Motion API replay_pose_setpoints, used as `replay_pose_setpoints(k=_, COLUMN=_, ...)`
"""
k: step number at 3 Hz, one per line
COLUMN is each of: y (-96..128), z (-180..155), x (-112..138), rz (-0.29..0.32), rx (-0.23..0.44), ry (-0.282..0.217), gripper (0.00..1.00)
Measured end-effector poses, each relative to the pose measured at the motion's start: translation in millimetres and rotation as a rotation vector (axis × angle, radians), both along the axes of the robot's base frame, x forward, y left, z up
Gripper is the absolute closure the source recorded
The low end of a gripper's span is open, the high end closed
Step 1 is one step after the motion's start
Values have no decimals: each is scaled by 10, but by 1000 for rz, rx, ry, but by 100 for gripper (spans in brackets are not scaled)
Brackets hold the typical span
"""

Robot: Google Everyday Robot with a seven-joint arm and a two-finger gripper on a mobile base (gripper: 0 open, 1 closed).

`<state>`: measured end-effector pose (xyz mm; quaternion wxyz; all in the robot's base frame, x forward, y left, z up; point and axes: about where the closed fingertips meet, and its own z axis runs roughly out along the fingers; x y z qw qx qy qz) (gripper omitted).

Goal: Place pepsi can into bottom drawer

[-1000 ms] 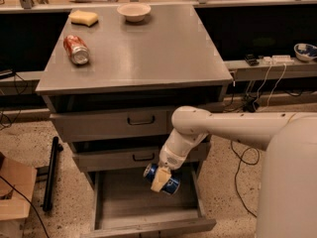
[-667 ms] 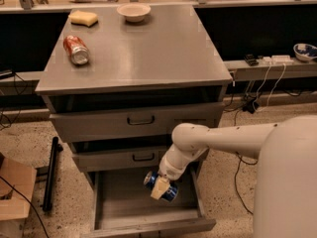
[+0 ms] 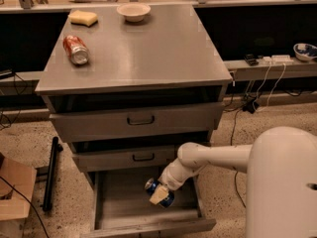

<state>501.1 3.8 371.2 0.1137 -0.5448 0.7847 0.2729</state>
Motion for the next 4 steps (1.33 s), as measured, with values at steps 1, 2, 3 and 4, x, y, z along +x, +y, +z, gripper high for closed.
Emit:
replay_pose_setpoints(k=1, y=30, z=-59, x=-84, rz=8, rx=-5, ry=20, gripper=100)
replay_pose_setpoints(k=2, y=16, z=-251, x=-88, rz=-21, rx=-40, ry=31, gripper=100)
replay_pose_setpoints(k=3, y=-25, z=-720, x=-112, rz=-39, rx=6, ry=53, gripper=100)
replay_pose_setpoints(k=4, y=-76, z=-1069, x=-104, rz=-45, rx=54, ry=59, gripper=100)
